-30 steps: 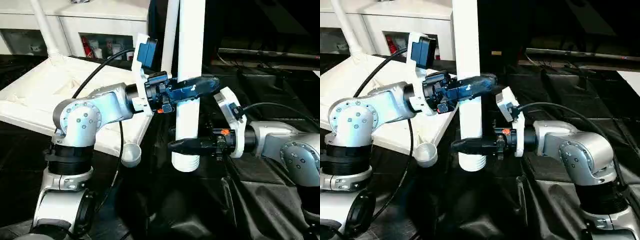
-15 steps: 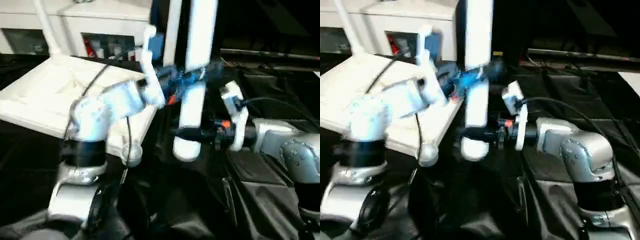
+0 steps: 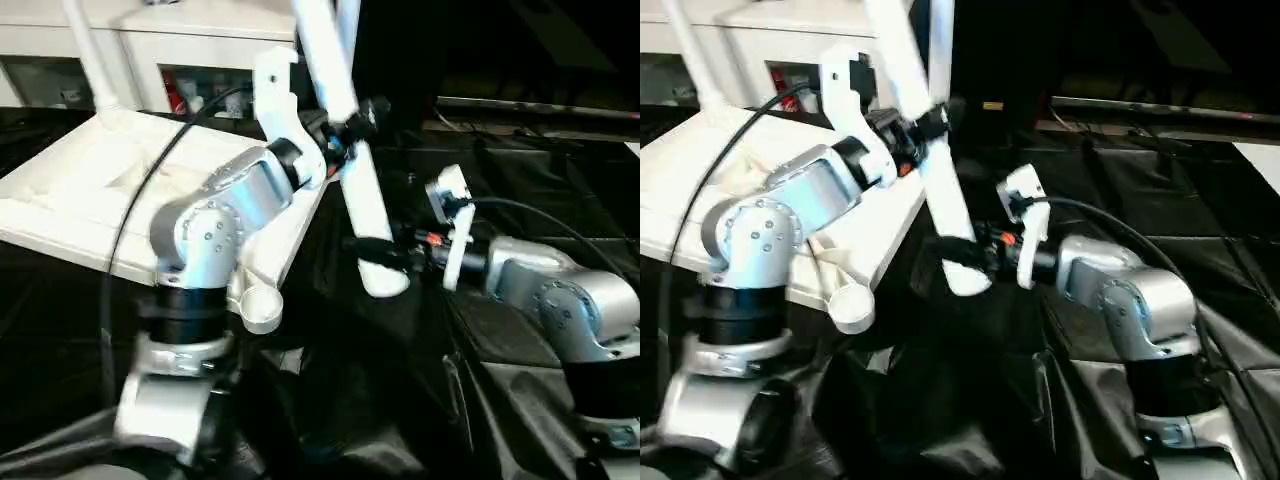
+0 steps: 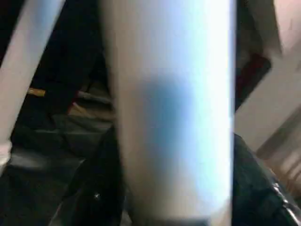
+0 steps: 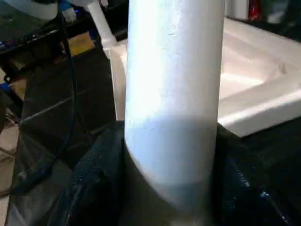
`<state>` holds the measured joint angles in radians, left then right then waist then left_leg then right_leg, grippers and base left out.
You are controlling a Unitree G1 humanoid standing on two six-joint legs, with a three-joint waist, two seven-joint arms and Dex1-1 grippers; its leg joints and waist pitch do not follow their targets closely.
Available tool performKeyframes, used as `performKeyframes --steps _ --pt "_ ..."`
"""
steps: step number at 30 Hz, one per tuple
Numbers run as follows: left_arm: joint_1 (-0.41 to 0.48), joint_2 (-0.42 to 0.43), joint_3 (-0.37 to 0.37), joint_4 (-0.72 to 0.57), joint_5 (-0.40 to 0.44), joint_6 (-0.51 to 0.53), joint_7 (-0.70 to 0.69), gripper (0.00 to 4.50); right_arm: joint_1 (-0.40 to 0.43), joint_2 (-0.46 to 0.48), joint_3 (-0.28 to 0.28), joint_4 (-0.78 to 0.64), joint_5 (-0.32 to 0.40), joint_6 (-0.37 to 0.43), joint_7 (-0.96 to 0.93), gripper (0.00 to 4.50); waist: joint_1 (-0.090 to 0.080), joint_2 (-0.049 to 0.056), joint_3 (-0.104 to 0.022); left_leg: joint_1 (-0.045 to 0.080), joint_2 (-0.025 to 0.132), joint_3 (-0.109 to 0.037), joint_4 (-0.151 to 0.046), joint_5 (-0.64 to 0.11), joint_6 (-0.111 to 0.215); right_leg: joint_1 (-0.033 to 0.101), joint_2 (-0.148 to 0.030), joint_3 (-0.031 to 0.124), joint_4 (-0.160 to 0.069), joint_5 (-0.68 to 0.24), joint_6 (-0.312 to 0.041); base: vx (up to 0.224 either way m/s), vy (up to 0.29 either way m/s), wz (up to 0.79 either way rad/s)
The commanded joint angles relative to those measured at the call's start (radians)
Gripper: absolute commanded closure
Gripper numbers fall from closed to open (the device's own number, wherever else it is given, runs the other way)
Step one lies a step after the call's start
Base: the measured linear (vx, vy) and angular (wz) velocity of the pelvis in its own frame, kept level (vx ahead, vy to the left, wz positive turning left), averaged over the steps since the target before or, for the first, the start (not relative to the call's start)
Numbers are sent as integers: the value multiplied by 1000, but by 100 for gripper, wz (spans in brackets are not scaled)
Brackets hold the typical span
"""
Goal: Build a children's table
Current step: Pick table leg
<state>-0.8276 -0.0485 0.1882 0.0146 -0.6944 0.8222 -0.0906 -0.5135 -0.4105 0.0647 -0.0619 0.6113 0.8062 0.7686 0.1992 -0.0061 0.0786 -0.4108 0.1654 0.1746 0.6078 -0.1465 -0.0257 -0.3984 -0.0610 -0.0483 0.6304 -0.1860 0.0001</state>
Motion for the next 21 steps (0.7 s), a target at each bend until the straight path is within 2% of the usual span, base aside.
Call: performKeyframes --steps 1,4,10,11,12,14,15,16,21 --pt "12 -8 18 -8 3 -11 35 233 -23 8 -6 -13 1 -30 12 253 -2 -19 -86 30 59 -25 -64 -196 -23 37 -91 42 -85 -268 -136 0 0 0" --pt "14 -19 4 -22 -2 -25 10 262 -22 11 -7 -15 -2 -32 14 254 -4 -22 -85 30 59 -27 -67 -209 -26 37 -90 42 -88 -293 -115 0 0 0" --pt "7 0 -39 -47 2 -11 -37 268 -20 2 2 -21 -13 -41 26 254 -6 -20 -83 32 60 -28 -70 -228 -35 33 -91 43 -91 -313 -102 0 0 0" --pt "6 25 -70 -52 17 -11 -72 268 -21 0 0 -20 -1 -21 32 198 -6 -22 -83 33 60 -28 -70 -231 -35 32 -90 43 -91 -316 -99 0 0 0" --pt "4 49 -100 -53 34 -12 -107 268 -24 -8 -1 -19 11 0 45 184 -6 -22 -82 34 60 -28 -71 -232 -33 31 -90 43 -93 -323 -96 0 0 0" --pt "3 65 -120 -54 44 -12 -130 269 -27 -13 -2 -17 19 15 54 178 -5 -22 -82 34 60 -27 -72 -228 -34 31 -90 44 -91 -327 -89 0 0 0" --pt "-2 84 -147 -54 52 -12 -168 269 -31 -31 6 -23 26 27 84 165 -7 -26 -81 33 59 -27 -71 -229 -33 31 -89 44 -92 -329 -88 0 0 0" --pt "-11 101 -172 -53 50 -6 -210 269 -36 -55 19 -31 28 35 119 150 -4 -24 -83 35 60 -28 -72 -219 -31 33 -91 44 -91 -331 -84 0 0 0" --pt "-28 114 -184 -54 25 15 -259 269 -42 -105 50 -37 21 25 192 114 -6 -24 -83 32 61 -26 -69 -219 -40 35 -92 45 -86 -300 -101 0 0 0"
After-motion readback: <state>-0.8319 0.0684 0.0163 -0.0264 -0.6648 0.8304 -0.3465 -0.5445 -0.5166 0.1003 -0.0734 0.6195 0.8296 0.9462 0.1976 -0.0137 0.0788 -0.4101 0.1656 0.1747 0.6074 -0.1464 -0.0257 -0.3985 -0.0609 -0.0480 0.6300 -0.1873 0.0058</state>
